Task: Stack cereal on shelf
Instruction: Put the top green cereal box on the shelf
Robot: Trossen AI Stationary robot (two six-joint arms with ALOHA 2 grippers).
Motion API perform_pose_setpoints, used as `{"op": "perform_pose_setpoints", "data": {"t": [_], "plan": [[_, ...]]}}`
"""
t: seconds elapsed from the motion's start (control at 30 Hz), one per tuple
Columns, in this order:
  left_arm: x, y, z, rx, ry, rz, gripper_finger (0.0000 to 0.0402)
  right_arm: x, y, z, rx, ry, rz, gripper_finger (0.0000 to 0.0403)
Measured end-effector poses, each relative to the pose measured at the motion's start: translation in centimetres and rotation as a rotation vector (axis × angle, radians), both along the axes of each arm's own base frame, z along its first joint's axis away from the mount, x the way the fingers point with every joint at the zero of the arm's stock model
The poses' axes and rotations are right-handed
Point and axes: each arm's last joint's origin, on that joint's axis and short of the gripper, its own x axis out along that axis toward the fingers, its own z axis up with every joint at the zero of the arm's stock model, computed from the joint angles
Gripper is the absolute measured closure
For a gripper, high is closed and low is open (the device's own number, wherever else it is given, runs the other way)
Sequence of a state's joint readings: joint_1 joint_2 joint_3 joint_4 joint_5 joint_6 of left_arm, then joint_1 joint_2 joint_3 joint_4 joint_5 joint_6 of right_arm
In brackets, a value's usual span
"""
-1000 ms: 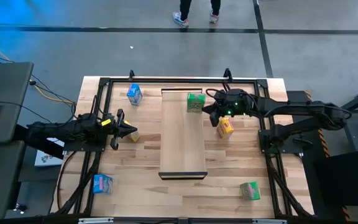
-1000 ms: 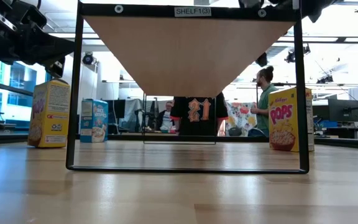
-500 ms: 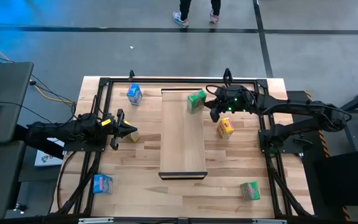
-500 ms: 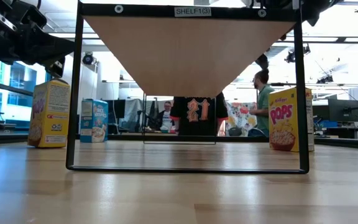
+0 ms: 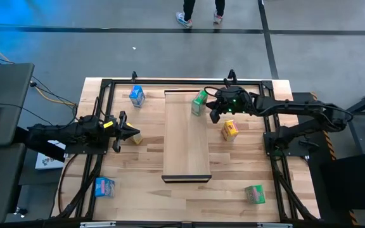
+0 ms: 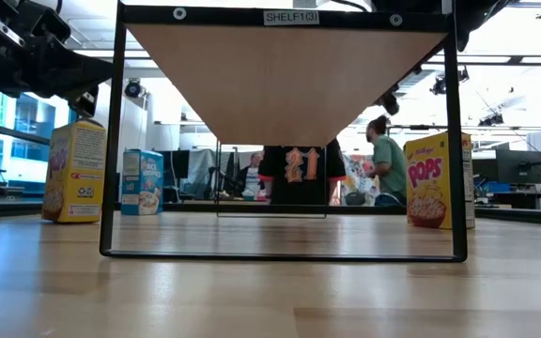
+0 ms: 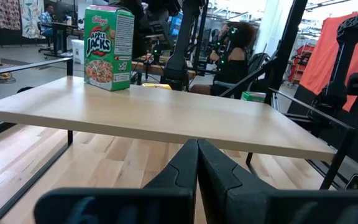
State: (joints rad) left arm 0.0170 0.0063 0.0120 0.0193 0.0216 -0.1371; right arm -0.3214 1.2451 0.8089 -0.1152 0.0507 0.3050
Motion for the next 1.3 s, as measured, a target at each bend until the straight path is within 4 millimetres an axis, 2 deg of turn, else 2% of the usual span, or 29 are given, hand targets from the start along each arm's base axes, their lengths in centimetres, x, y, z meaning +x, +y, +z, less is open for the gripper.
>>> {"op": "perform_pose_setpoints", "data": {"t": [0.47,0.87,1.13,1.3], "plan": [[0.0,0.0,0.0,0.0,0.0,0.0,0.0401,-0.1,-1.5,0.8,-0.034,-0.093,-0.071,0.0403],[0.0,0.0,0.0,0.0,-0.001,0.0,0.0402,-0.6,-2.6,0.9,-0.015,-0.106,-0.111,0.0403],[0.0,0.0,0.0,0.0,-0.001,0.0,0.0402,-0.5,-1.9,-0.2,0.165,-0.057,-0.008,0.0403],[0.0,0.0,0.0,0.0,-0.001,0.001,0.0401,-0.3,-1.3,-0.2,0.163,-0.054,0.011,0.0403]]}}
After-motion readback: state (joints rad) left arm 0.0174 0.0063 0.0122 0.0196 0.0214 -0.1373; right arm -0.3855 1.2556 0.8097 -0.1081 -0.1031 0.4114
